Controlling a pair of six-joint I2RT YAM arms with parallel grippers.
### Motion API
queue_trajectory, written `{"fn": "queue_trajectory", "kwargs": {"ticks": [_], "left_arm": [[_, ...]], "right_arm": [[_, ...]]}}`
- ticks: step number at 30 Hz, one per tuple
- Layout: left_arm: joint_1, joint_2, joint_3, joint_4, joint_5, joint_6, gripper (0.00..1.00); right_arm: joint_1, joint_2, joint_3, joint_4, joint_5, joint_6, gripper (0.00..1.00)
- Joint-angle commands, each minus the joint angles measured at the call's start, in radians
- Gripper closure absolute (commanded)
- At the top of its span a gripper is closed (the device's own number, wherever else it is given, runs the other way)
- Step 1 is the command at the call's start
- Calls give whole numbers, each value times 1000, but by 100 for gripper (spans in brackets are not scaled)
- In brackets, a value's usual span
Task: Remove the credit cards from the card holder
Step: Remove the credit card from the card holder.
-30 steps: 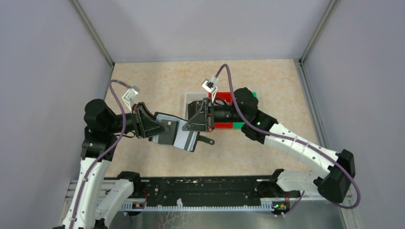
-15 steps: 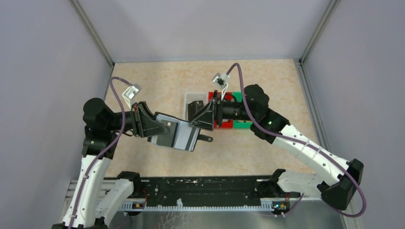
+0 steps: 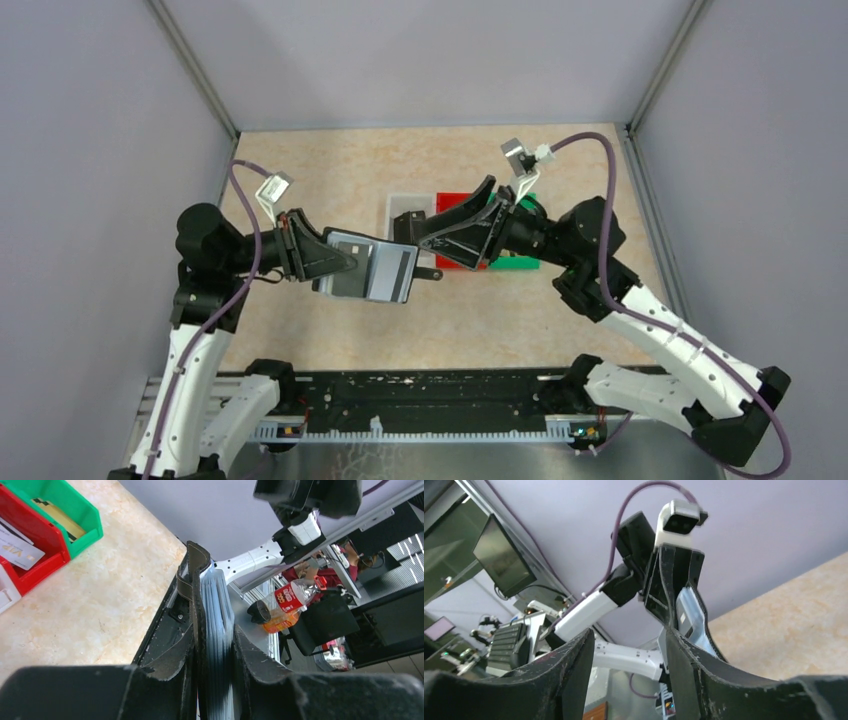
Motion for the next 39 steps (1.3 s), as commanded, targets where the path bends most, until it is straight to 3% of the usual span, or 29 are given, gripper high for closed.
{"fn": "queue_trajectory", "kwargs": {"ticks": [1, 17, 30, 39], "left_arm": [[0, 14, 34, -3, -72, -6, 100], [0, 19, 44, -8, -81, -6, 100], [0, 20, 55, 10, -78, -17, 100], [0, 17, 62, -67, -181, 53, 100]], "right_arm": [[33, 48, -96, 183, -41, 127, 45], [119, 236, -165, 384, -57, 206, 48], [152, 299, -147, 413, -52, 227, 55], [177, 338, -150, 483, -10, 254, 79]]}}
